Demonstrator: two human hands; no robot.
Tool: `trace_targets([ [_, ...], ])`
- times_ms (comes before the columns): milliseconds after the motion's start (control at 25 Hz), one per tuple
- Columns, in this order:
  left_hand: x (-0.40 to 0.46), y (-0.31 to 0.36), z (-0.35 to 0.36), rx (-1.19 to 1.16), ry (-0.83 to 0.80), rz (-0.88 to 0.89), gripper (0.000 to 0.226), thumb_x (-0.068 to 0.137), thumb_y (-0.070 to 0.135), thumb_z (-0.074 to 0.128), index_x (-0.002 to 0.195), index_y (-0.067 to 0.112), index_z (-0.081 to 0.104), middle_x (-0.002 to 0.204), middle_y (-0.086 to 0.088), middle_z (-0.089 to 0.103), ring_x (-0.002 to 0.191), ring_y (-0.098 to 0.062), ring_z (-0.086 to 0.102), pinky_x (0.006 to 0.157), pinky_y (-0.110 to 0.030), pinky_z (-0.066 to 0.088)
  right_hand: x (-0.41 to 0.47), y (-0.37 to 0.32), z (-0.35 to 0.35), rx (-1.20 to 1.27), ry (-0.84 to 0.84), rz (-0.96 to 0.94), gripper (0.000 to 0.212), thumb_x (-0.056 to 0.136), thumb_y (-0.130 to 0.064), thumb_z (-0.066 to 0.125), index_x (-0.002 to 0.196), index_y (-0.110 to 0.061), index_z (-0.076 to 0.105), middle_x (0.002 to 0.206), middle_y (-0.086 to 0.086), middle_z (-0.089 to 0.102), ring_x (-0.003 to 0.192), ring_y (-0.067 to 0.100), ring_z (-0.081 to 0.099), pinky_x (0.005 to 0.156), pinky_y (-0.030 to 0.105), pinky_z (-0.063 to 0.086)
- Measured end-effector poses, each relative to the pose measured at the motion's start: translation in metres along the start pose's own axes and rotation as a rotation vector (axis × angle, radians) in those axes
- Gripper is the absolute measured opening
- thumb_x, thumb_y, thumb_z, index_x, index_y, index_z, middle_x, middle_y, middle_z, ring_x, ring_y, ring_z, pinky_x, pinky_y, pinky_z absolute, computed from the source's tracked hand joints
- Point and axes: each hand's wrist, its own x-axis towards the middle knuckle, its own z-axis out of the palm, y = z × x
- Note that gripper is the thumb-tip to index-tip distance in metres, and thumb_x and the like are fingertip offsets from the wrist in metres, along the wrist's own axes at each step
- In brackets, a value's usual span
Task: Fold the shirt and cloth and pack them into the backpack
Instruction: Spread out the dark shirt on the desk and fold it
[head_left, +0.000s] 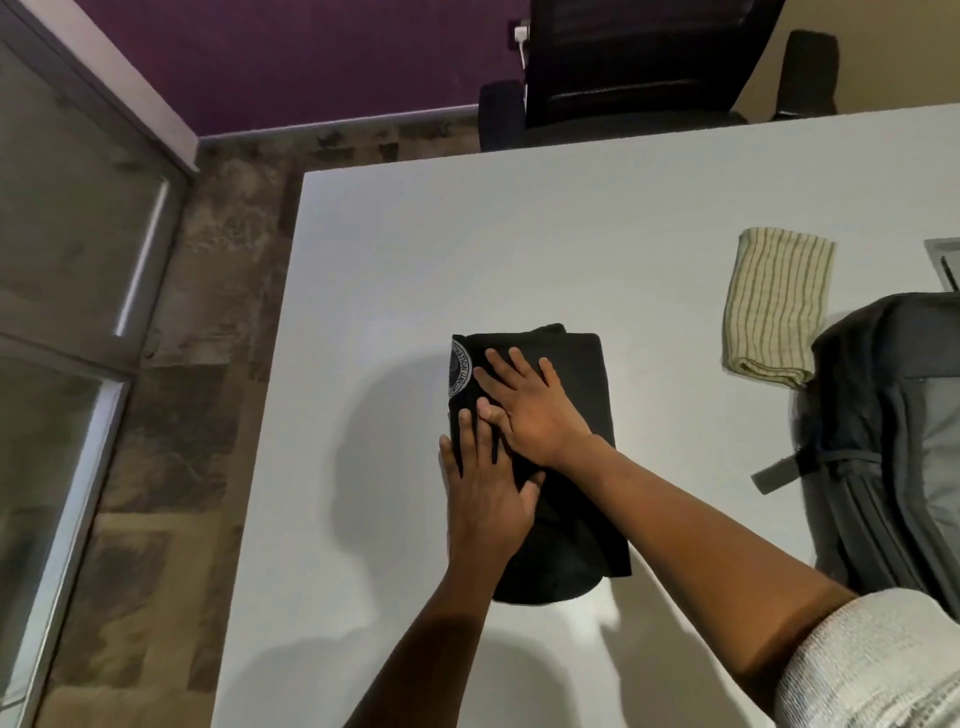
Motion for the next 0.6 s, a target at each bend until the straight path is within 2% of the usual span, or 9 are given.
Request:
trace_targets([
  [120,-0.002,-0.007,0.006,-0.006,-0.011,0.007,0.080,0.096,0.063,0.036,0.157,0.012,0.025,0.167,-0.012,0.009,0.155,-0.029,-0.007,0.122,-0.058,0.011,0.011,0.004,0.013,-0.074,-0.051,0.033,0.064,0.103,-0.056,0.017,0.160,-0.032,0.001,0.167,-0.007,-0.012,0.153,0.026,-0.015,0.120,0.062,-0.006],
  [240,0.000,-0.010,0.012,-0.001,-0.022,0.006,0.078,0.095,0.064,0.036,0.155,0.013,0.032,0.167,-0.012,0.008,0.155,-0.029,-0.007,0.122,-0.059,0.010,0.030,0.004,0.013,-0.063,-0.061,0.109,0.065,0.102,-0.056,0.021,0.160,-0.034,-0.001,0.167,-0.006,-0.013,0.153,0.030,-0.017,0.118,0.064,-0.010],
  [320,0.001,-0.010,0.012,-0.005,-0.035,0.003,0.080,0.094,0.066,0.037,0.155,0.015,0.031,0.168,-0.012,0.006,0.155,-0.029,-0.008,0.122,-0.059,0.008,0.036,-0.004,0.012,-0.016,-0.010,0.169,0.066,0.103,-0.054,0.025,0.160,-0.031,0.000,0.168,-0.003,-0.011,0.153,0.029,-0.015,0.118,0.063,-0.010],
  [400,0.000,-0.012,0.012,-0.001,-0.047,-0.002,0.082,0.093,0.066,0.037,0.157,0.015,0.027,0.167,-0.013,0.013,0.155,-0.029,-0.006,0.122,-0.058,0.007,0.026,-0.015,0.018,0.052,0.133,0.106,0.069,0.102,-0.054,0.028,0.161,-0.026,0.006,0.168,-0.001,-0.005,0.154,0.024,-0.011,0.120,0.059,-0.007],
  [480,-0.001,-0.013,0.011,-0.016,-0.034,0.006,0.079,0.094,0.060,0.039,0.157,0.014,0.026,0.164,-0.013,0.022,0.155,-0.028,-0.004,0.122,-0.058,0.007,0.003,-0.014,0.030,0.054,0.167,-0.050,0.064,0.103,-0.050,0.026,0.160,-0.025,0.013,0.168,-0.001,0.003,0.155,0.020,-0.004,0.124,0.053,-0.001],
  [600,0.001,-0.020,0.013,-0.086,0.021,0.084,0.067,0.097,0.039,0.045,0.158,0.021,0.023,0.168,-0.007,0.005,0.155,-0.028,-0.007,0.122,-0.060,0.009,-0.018,0.018,0.038,-0.022,0.177,-0.050,0.056,0.107,-0.042,0.025,0.159,-0.023,0.020,0.167,0.000,0.013,0.155,0.020,0.006,0.124,0.049,0.011],
])
